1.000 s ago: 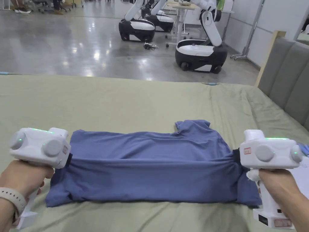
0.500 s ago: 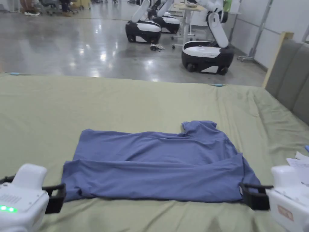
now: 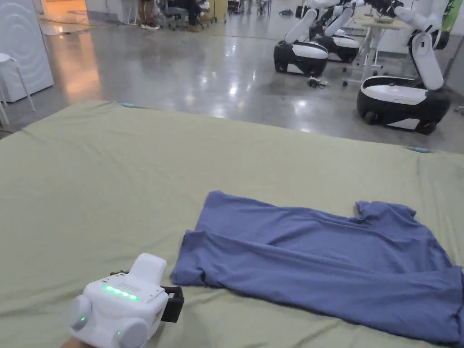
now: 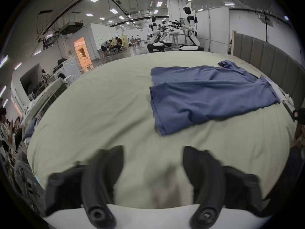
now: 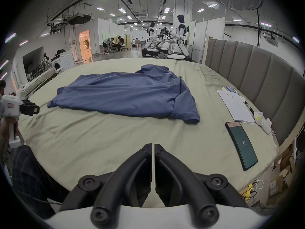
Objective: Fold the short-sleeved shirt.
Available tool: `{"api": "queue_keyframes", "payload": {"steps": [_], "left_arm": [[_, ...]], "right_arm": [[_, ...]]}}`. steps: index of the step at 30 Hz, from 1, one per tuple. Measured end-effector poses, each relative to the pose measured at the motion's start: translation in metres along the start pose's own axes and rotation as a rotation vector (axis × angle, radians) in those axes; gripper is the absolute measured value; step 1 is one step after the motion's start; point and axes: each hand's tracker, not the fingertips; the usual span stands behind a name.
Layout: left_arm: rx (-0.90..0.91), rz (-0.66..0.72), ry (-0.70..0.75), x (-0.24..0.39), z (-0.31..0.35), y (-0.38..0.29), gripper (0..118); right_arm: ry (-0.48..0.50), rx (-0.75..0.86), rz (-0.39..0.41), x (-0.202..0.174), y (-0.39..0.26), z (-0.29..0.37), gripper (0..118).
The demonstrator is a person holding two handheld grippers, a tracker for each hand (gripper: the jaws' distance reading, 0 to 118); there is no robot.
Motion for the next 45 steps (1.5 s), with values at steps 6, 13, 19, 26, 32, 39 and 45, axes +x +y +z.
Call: {"api": "queue_keyframes", "payload": {"steps": [6, 13, 19, 26, 32, 39, 45], "left_arm": [[-0.099, -0.134, 0.033, 0.022, -0.064, 0.040, 86], [-0.103, -0.227, -0.014, 0.049, -0.064, 0.054, 13], [-0.097, -0.177, -0.047, 0.049, -0.045, 0.058, 13], [-0.101, -0.131, -0.056, 0.036, -0.038, 0.059, 8], [0.003, -0.179, -0.035, 0.033, 0.015, 0.079, 8], [0.071, -0.144, -0.069, 0.011, 0.090, 0.066, 8], [0.000, -0.095, -0.085, -0.007, 0.096, 0.002, 8]], "right_arm": [[-0.030, -0.017, -0.018, 0.019, 0.016, -0.020, 5], [-0.105, -0.008, -0.177, 0.080, 0.045, -0.074, 81], [-0.121, -0.133, -0.101, 0.089, 0.065, -0.139, 70], [-0.085, -0.147, -0.149, 0.089, 0.078, -0.134, 4], [-0.052, -0.015, -0.109, 0.086, 0.115, -0.059, 4], [-0.023, 0.025, -0.065, 0.070, 0.103, 0.011, 4], [-0.037, -0.023, -0.089, 0.063, 0.040, 0.024, 4]]}}
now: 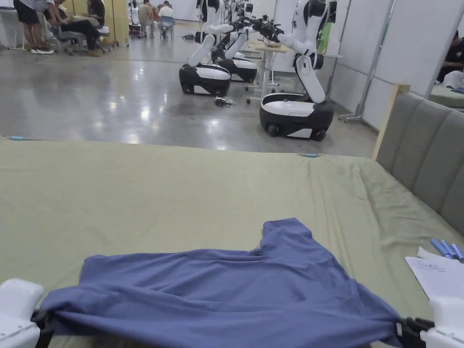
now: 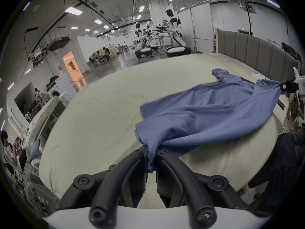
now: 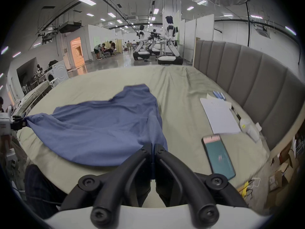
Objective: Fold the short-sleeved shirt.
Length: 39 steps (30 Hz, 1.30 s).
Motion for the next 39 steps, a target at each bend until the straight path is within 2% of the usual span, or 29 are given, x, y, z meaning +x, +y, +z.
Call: {"api": "queue_keyframes", "payload": {"steps": [4, 6, 7, 8, 9, 10, 11, 13, 14, 19, 20, 21, 22, 23, 24, 25, 27, 31, 32, 33, 34, 35, 36, 39], "left_arm": [[-0.072, 0.078, -0.038, 0.004, -0.022, -0.037, 9], [-0.063, 0.083, -0.020, 0.007, -0.029, -0.047, 11], [-0.057, 0.091, -0.027, 0.006, -0.030, -0.051, 28], [-0.046, 0.108, -0.029, 0.008, -0.027, -0.054, 48], [-0.025, 0.120, -0.028, 0.008, -0.021, -0.055, 65], [0.005, 0.131, -0.029, 0.009, -0.014, -0.055, 74], [0.061, 0.135, -0.010, 0.011, -0.004, -0.055, 74], [0.154, 0.102, 0.045, 0.016, 0.019, -0.052, 74], [0.180, 0.088, 0.061, 0.018, 0.027, -0.048, 74], [0.280, 0.097, 0.034, 0.032, 0.044, -0.027, 74], [0.277, 0.102, 0.030, 0.034, 0.041, -0.022, 74], [0.271, 0.103, 0.012, 0.035, 0.036, -0.016, 72], [0.250, 0.101, -0.006, 0.038, 0.028, -0.010, 63], [0.235, 0.097, -0.003, 0.040, 0.019, -0.004, 41], [0.230, 0.090, 0.003, 0.036, 0.006, -0.002, 12], [0.221, 0.084, 0.021, 0.036, -0.006, 0.003, 7], [0.185, 0.110, -0.023, 0.029, -0.029, 0.013, 7], [0.133, 0.107, 0.002, 0.006, -0.088, 0.046, 7], [0.120, 0.101, 0.023, 0.001, -0.102, 0.057, 8], [0.098, 0.088, 0.048, -0.007, -0.120, 0.067, 21], [0.080, 0.076, 0.071, -0.015, -0.138, 0.076, 59], [0.053, 0.057, 0.101, -0.023, -0.157, 0.085, 83], [0.033, 0.040, 0.121, -0.028, -0.174, 0.093, 95], [-0.019, 0.039, 0.119, -0.045, -0.224, 0.113, 96]], "right_arm": [[0.014, -0.091, -0.109, 0.006, -0.045, -0.025, 4], [-0.003, -0.093, -0.107, 0.008, -0.056, -0.032, 4], [0.013, -0.076, -0.123, 0.010, -0.060, -0.031, 8], [0.024, -0.054, -0.136, 0.010, -0.060, -0.029, 26], [0.029, -0.044, -0.139, 0.010, -0.058, -0.025, 59], [0.029, -0.037, -0.134, 0.010, -0.054, -0.020, 109], [0.029, -0.020, -0.120, 0.007, -0.051, -0.015, 118], [0.005, 0.071, -0.060, 0.000, -0.043, 0.007, 115], [0.014, 0.146, -0.029, -0.006, -0.017, 0.024, 115], [0.052, 0.212, 0.090, -0.050, -0.007, 0.029, 114], [0.085, 0.206, 0.099, -0.060, -0.001, 0.029, 108], [0.107, 0.209, 0.099, -0.064, -0.001, 0.022, 90], [0.099, 0.211, 0.098, -0.072, 0.002, 0.019, 43], [0.096, 0.209, 0.104, -0.080, 0.005, 0.012, 9], [0.105, 0.208, 0.112, -0.086, 0.007, 0.007, 2], [0.138, 0.204, 0.112, -0.090, 0.011, 0.005, 2], [0.155, 0.179, 0.107, -0.099, 0.016, -0.004, 2], [0.168, 0.166, 0.108, -0.105, 0.019, -0.020, 2], [0.169, 0.161, 0.103, -0.104, 0.020, -0.024, 2], [0.168, 0.155, 0.101, -0.103, 0.021, -0.029, 2], [0.162, 0.147, 0.100, -0.102, 0.022, -0.033, 2], [0.155, 0.141, 0.096, -0.100, 0.024, -0.038, 2], [0.150, 0.134, 0.090, -0.097, 0.026, -0.043, 2], [0.117, 0.103, 0.071, -0.088, 0.033, -0.060, 2]]}}
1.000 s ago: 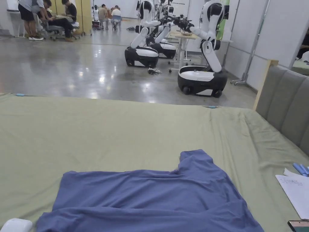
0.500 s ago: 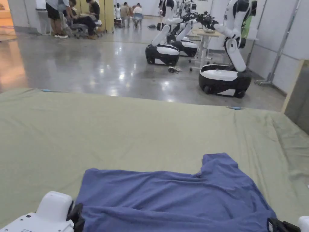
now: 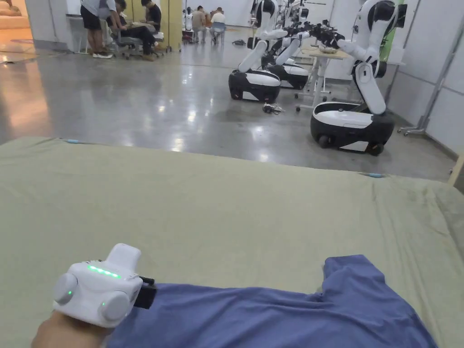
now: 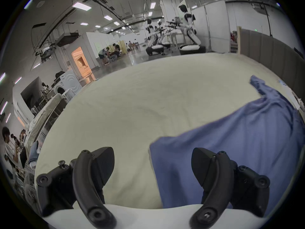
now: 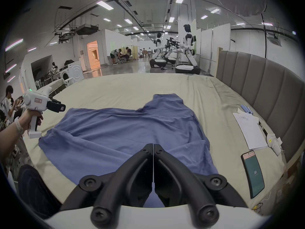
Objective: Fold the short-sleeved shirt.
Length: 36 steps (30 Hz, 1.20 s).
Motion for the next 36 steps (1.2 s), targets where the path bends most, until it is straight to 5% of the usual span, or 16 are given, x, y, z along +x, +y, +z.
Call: {"api": "queue_keyframes", "payload": {"steps": [6, 8, 9, 10, 11, 12, 13, 19, 20, 22, 23, 25, 36], "left_arm": [[-0.113, -0.129, -0.025, 0.022, -0.057, 0.001, 95], [-0.063, -0.105, -0.028, 0.020, -0.044, 0.002, 83], [-0.020, -0.104, -0.085, 0.024, -0.036, 0.004, 53], [0.006, -0.122, -0.087, 0.026, -0.028, 0.001, 8], [0.043, -0.141, -0.044, 0.029, -0.020, 0.000, 7], [0.061, -0.147, -0.064, 0.028, -0.011, 0.001, 7], [0.082, -0.132, -0.060, 0.038, 0.012, 0.006, 7], [0.114, -0.101, -0.090, 0.034, 0.053, 0.023, 7], [0.114, -0.097, -0.095, 0.033, 0.056, 0.025, 7], [0.112, -0.093, -0.091, 0.031, 0.052, 0.028, 7], [0.109, -0.093, -0.090, 0.031, 0.053, 0.028, 7], [0.101, -0.089, -0.086, 0.029, 0.050, 0.029, 7], [0.184, -0.033, -0.072, 0.017, 0.135, 0.020, 7]], "right_arm": [[-0.066, -0.076, -0.014, 0.038, 0.031, -0.065, 2], [-0.096, -0.091, -0.007, 0.054, 0.048, -0.098, 4], [-0.078, -0.099, -0.007, 0.066, 0.059, -0.118, 15], [-0.035, -0.115, -0.007, 0.074, 0.068, -0.138, 50], [-0.041, -0.138, 0.003, 0.081, 0.076, -0.157, 91], [-0.072, -0.181, 0.028, 0.086, 0.083, -0.179, 116], [-0.067, -0.143, 0.034, 0.091, 0.089, -0.193, 116], [-0.155, -0.255, 0.061, 0.109, 0.094, -0.258, 108], [-0.144, -0.275, 0.044, 0.110, 0.092, -0.262, 97], [-0.123, -0.375, 0.005, 0.112, 0.082, -0.267, 39], [-0.124, -0.341, 0.018, 0.109, 0.080, -0.262, 35], [-0.127, -0.301, 0.057, 0.098, 0.082, -0.246, 4], [-0.039, -0.067, 0.104, 0.080, 0.120, -0.090, 4]]}}
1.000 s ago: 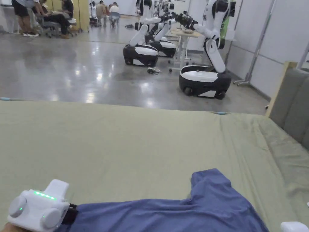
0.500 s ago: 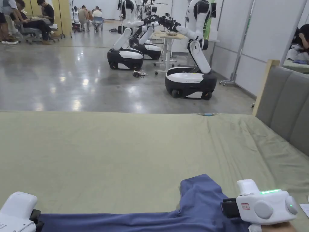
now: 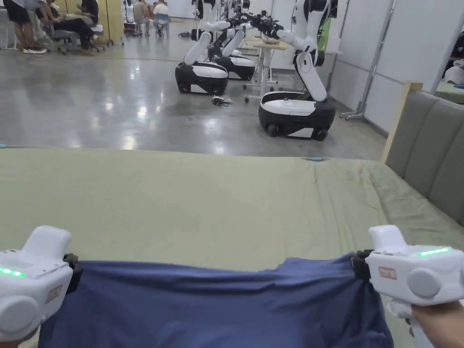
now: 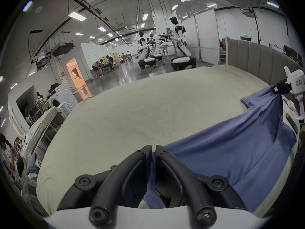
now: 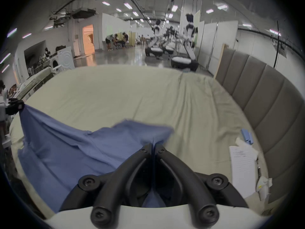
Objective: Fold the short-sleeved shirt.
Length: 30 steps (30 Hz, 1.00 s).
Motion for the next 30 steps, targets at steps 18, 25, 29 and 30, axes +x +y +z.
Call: {"api": "queue_keyframes", "payload": {"steps": [18, 25, 29, 30], "left_arm": [[-0.203, 0.065, -0.019, 0.025, 0.080, -0.184, 7], [0.078, 0.186, -0.033, 0.022, 0.137, -0.161, 86], [0.214, 0.255, -0.019, 0.031, 0.181, -0.145, 86], [0.225, 0.257, 0.017, 0.035, 0.186, -0.142, 86]], "right_arm": [[0.024, -0.088, -0.147, -0.030, -0.215, 0.107, 4], [0.101, 0.131, -0.148, -0.046, -0.175, 0.162, 117], [0.114, 0.285, -0.091, -0.085, -0.140, 0.177, 118], [0.120, 0.310, -0.075, -0.101, -0.131, 0.182, 118]]}}
